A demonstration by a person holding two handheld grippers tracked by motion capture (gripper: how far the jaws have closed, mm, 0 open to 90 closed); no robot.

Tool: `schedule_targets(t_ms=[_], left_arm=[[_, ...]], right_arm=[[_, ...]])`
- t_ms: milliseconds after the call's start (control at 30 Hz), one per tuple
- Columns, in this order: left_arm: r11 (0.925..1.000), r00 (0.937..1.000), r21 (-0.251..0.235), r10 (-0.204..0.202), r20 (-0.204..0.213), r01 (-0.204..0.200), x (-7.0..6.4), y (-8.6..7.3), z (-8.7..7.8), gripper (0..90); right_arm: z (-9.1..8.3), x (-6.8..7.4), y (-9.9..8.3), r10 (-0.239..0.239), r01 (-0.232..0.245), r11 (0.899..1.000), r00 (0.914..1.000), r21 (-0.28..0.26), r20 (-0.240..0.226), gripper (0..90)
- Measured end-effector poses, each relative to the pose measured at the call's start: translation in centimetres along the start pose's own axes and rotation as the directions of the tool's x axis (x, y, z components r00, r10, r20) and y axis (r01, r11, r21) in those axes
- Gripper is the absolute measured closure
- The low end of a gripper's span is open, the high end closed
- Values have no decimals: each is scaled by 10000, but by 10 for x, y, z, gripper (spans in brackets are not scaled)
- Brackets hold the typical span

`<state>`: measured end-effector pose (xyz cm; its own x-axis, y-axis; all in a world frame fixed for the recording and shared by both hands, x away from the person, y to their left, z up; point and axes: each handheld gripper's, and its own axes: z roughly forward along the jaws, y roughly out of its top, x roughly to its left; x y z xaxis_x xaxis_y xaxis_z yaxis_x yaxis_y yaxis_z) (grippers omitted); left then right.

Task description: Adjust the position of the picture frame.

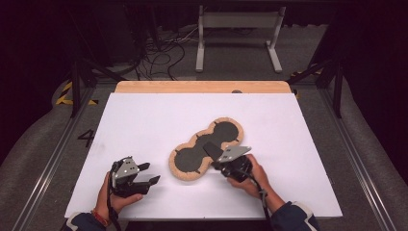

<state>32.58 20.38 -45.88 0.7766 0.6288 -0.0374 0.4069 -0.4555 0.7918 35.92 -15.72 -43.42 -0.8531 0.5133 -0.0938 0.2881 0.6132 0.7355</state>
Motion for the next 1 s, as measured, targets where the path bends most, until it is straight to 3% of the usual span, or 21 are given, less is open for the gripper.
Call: schedule_targets(t_ms=[100,133,167,233,300,333,433,467,500,567,633,733,800,900,1000], left_arm=[[9997,9999,197,-114,-3,114,0,3,6,595],[9993,9998,316,-193,-107,196,-1,5,9,668],[9987,9993,369,-349,-153,355,-1,5,11,753],[9975,9992,605,-358,-162,367,-1,7,15,814],[9963,9988,763,-376,-328,401,-2,9,19,827],[9955,9979,797,-485,-423,518,-2,10,21,827],[9949,9966,771,-601,-567,643,0,12,24,820],[9949,9966,771,-601,-567,643,0,12,24,817],[9941,9957,747,-746,-557,787,0,12,26,817],[9941,9965,817,-670,-503,709,2,13,28,811],[9928,9952,800,-862,-469,897,1,13,30,811],[9935,9960,773,-802,-402,831,4,14,33,810],[9933,9955,735,-866,-388,893,2,15,35,808],[9947,9973,793,-618,-404,649,2,17,36,793],[9949,9972,725,-680,-313,701,4,18,36,793]], right_arm=[[-19,-30,-5,805,-756,9955,9928,-568,888,900],[-26,-44,-9,1214,-1117,9909,9829,-757,1386,900],[-32,-60,-14,1751,-1583,9821,9668,-1019,1858,900],[-34,-79,-21,2371,-2127,9685,9466,-1298,2183,900],[-33,-93,-24,2497,-2218,9664,9302,-1298,2691,900],[-32,-97,-24,2597,-2308,9636,9276,-1346,2686,900],[-18,-108,-26,2129,-1987,9771,9081,-765,3606,900],[-13,-111,-28,2172,-2076,9760,9033,-663,3699,900],[-13,-111,-28,2172,-2076,9760,9033,-663,3699,900],[-3,-117,-33,2560,-2481,9663,8966,-688,3613,900],[2,-120,-37,2883,-2800,9570,8882,-761,3577,900],[4,-122,-39,3094,-3005,9504,8870,-803,3428,900],[5,-123,-39,3132,-3051,9491,8889,-779,3344,900],[3,-123,-41,3304,-3216,9434,8913,-808,3105,900],[-2,-122,-41,3143,-3154,9479,9046,-441,2879,900]])
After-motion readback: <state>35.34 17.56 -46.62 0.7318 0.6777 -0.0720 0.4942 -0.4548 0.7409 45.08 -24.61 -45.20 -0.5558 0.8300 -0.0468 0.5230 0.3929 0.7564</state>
